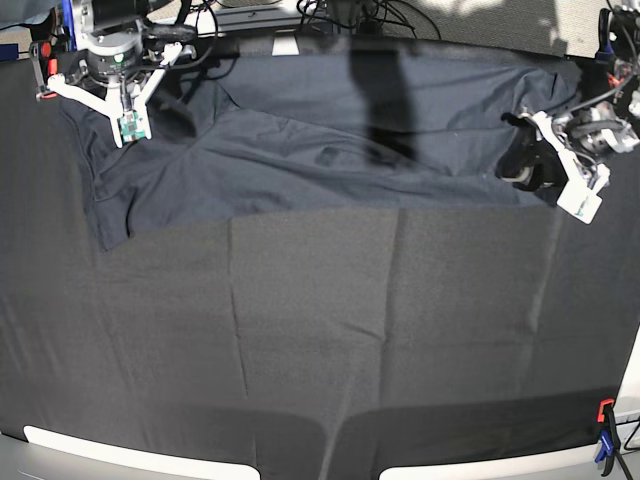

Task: Layout the t-shirt on the table in an organized manner, then fold the t-shirt properly
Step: 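Grasp the shirt corner with the left gripper and lift it, then hold both shirt corners and stretch them apart along the collar edge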

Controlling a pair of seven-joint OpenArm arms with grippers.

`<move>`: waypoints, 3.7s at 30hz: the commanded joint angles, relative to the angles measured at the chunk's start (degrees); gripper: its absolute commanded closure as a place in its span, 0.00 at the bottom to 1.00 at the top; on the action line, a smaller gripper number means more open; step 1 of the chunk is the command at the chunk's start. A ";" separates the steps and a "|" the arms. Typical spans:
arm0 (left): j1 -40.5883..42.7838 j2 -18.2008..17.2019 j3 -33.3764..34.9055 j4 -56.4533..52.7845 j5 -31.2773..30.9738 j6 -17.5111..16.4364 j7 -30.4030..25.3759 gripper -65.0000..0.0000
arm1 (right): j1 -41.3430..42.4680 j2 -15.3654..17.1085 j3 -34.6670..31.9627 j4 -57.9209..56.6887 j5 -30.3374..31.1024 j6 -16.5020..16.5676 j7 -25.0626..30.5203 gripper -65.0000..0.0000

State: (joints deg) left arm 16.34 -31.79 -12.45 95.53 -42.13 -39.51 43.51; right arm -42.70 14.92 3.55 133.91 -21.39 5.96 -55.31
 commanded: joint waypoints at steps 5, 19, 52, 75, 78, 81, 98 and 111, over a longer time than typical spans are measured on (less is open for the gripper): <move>-0.44 -1.27 -0.59 0.90 -0.96 -0.49 -1.31 0.80 | -0.17 0.31 0.24 1.09 -0.85 -0.81 0.85 1.00; 3.65 -1.97 -0.61 8.50 -8.02 -0.49 6.71 1.00 | -0.15 0.33 0.24 1.09 -0.90 -0.81 0.90 1.00; 15.28 -10.12 -0.61 13.68 -0.07 -0.49 8.63 1.00 | 4.72 7.80 0.31 -8.81 -0.96 -0.85 1.68 1.00; 15.26 -10.14 -0.59 13.68 -5.95 -0.49 10.91 1.00 | 4.83 7.78 7.69 -8.81 7.28 -0.85 4.48 1.00; 15.26 -10.12 -0.59 13.68 -5.97 -0.49 10.82 1.00 | 6.45 7.76 7.67 -8.81 9.11 -0.85 5.42 1.00; 15.23 -10.12 -0.59 13.68 -5.97 -0.49 10.45 1.00 | 9.05 7.76 7.67 -8.81 15.19 -0.85 5.46 1.00; 15.26 -9.79 -0.59 13.68 -5.99 -0.49 10.49 1.00 | 22.97 -4.76 7.69 -8.85 19.17 -1.92 5.38 1.00; 15.26 -9.81 -0.59 13.68 -5.97 -0.49 10.49 1.00 | 22.97 -4.79 7.74 -16.44 12.35 -6.88 4.61 1.00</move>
State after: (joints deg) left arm 31.73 -40.66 -12.49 108.42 -47.37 -39.66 54.92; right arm -20.03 9.67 11.05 116.46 -8.73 -0.25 -51.92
